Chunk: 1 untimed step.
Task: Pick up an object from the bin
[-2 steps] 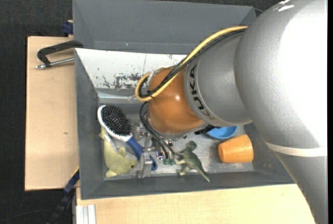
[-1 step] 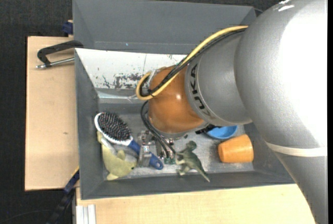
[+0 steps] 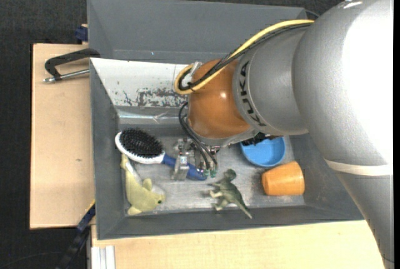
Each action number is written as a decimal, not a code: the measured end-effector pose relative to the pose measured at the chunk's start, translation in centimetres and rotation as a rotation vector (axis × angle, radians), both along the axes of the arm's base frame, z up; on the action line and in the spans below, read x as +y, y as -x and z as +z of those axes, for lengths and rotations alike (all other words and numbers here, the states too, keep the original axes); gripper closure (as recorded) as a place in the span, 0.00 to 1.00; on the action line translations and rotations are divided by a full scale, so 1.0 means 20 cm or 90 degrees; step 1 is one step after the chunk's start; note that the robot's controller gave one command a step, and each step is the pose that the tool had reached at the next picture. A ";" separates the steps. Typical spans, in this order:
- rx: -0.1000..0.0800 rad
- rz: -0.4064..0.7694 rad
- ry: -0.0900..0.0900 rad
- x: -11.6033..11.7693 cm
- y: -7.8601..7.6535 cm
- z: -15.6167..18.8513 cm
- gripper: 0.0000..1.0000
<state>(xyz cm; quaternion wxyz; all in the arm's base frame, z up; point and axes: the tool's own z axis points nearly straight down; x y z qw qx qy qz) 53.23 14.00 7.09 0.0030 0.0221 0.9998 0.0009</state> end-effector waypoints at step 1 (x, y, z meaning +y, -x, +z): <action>-0.002 0.533 0.003 -0.25 -0.05 0.05 1.00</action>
Offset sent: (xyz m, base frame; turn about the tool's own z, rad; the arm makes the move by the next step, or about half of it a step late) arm 0.0086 -0.0491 0.0084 -0.8410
